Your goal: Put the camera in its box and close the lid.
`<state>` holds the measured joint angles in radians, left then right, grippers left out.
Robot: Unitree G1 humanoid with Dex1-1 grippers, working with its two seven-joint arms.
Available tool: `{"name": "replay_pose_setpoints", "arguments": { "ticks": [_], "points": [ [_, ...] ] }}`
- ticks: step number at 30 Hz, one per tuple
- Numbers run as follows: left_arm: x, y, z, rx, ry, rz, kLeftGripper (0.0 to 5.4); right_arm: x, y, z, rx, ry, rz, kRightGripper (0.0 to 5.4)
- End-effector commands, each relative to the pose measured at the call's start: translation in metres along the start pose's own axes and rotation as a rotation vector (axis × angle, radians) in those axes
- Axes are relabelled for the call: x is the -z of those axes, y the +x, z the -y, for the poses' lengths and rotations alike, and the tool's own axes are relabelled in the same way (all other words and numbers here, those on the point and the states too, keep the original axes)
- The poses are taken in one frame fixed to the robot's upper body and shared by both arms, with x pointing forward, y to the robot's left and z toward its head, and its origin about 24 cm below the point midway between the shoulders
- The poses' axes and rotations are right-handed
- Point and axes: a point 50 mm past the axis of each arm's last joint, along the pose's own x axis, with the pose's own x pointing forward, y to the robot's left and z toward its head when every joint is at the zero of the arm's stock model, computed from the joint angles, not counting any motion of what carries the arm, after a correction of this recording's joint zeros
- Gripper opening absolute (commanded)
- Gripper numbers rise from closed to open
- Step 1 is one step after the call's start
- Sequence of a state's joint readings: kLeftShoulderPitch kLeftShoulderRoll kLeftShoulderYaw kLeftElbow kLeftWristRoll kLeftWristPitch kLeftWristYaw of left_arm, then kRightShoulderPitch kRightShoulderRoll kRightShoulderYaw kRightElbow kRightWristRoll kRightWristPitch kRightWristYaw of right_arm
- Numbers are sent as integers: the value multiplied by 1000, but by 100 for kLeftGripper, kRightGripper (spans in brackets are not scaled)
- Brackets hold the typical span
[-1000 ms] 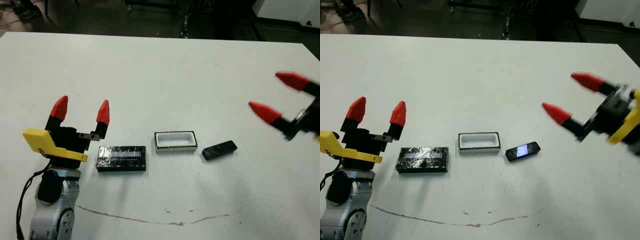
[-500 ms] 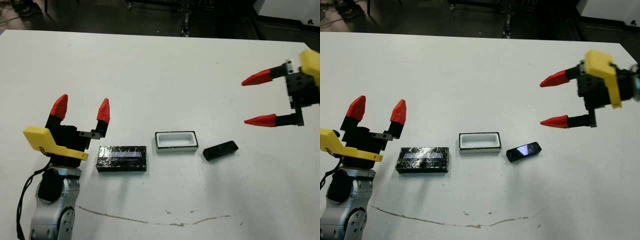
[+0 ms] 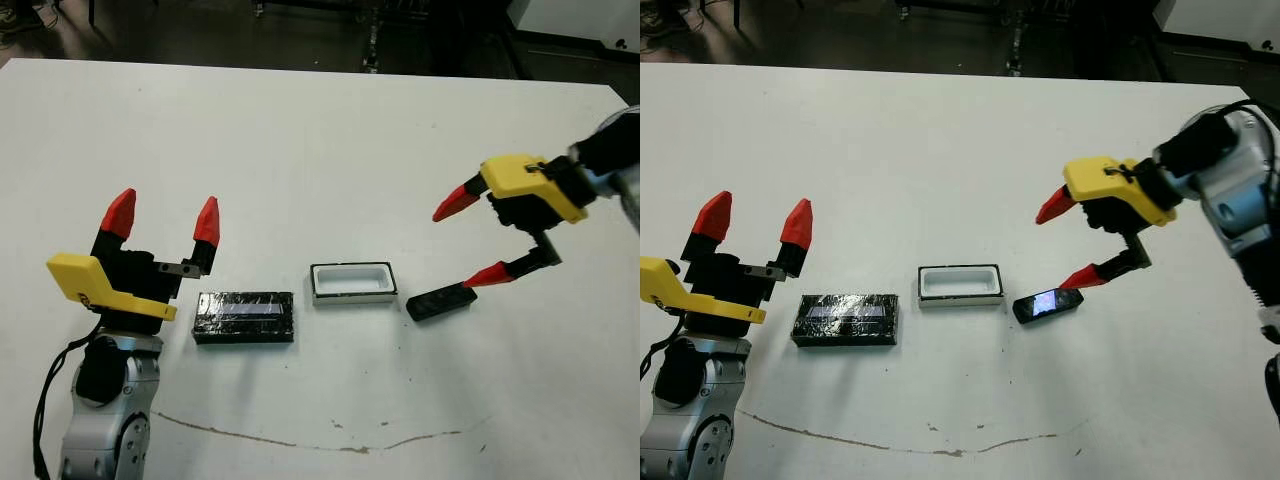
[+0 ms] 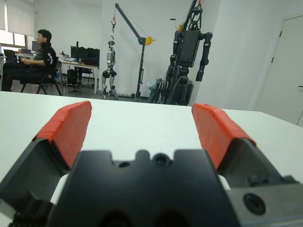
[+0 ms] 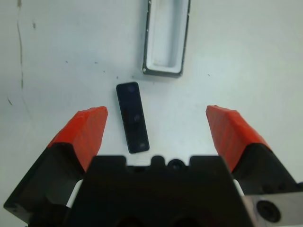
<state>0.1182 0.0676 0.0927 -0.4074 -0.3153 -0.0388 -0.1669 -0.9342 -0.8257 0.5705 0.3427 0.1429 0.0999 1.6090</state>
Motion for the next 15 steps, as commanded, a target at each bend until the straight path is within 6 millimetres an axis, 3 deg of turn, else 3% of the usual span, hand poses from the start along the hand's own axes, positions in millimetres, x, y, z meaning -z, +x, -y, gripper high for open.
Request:
{"name": "replay_pose_setpoints", "arguments": {
  "ticks": [1, 15],
  "points": [
    [4, -2, -1, -7, 5, -23, 539, 1, 4, 1, -17, -6, -6, 540],
    [5, -4, 0, -12, 9, -27, 539, 11, 20, -5, -65, -17, 8, 540]
  ]
}}
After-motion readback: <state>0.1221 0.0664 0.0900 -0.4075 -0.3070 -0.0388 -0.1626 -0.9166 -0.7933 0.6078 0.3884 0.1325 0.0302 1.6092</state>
